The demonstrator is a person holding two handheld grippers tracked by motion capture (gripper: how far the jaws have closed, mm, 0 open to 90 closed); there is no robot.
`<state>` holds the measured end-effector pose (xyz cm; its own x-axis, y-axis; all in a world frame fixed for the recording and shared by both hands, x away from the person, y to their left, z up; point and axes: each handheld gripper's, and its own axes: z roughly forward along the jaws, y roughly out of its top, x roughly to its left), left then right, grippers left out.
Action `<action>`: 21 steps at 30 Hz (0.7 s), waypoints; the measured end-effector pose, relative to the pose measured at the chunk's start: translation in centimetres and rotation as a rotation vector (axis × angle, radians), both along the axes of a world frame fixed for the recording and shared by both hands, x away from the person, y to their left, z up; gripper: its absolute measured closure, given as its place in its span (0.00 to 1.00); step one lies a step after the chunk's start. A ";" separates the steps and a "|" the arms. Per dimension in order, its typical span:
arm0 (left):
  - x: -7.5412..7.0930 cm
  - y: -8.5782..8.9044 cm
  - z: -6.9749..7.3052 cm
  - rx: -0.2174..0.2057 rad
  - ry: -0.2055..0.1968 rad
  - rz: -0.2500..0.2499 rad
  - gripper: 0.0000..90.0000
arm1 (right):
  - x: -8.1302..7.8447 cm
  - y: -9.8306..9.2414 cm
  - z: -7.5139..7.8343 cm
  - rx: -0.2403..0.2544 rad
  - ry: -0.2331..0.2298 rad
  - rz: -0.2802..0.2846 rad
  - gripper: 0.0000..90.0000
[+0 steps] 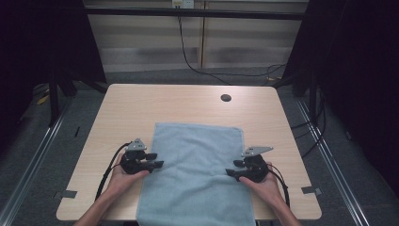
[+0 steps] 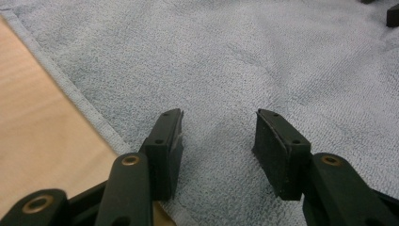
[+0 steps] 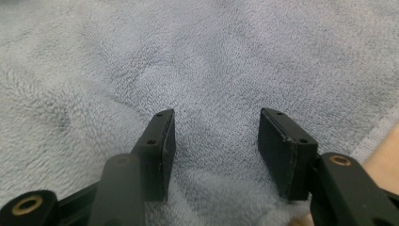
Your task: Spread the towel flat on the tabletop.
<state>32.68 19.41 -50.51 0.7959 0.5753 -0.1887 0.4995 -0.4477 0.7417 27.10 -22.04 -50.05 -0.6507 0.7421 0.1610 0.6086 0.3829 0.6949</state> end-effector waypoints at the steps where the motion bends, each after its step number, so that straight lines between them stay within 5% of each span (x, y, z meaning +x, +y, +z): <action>1: -0.4 0.0 0.0 -0.001 0.000 -0.011 0.58 | -0.5 0.0 0.1 -0.001 0.004 0.006 0.53; 10: -4.5 0.8 0.1 -0.001 -0.010 -0.060 0.58 | -3.9 -0.3 0.4 0.002 0.040 0.051 0.53; 16: -6.9 1.6 0.3 -0.003 0.024 -0.072 0.57 | -6.1 0.4 0.6 0.026 0.076 0.094 0.53; 18: -7.2 1.8 0.4 -0.007 0.026 -0.069 0.57 | -6.5 0.6 0.6 0.026 0.080 0.089 0.52; 21: -6.6 1.8 0.4 -0.006 0.021 -0.057 0.56 | -5.6 0.3 1.0 0.032 0.027 0.055 0.50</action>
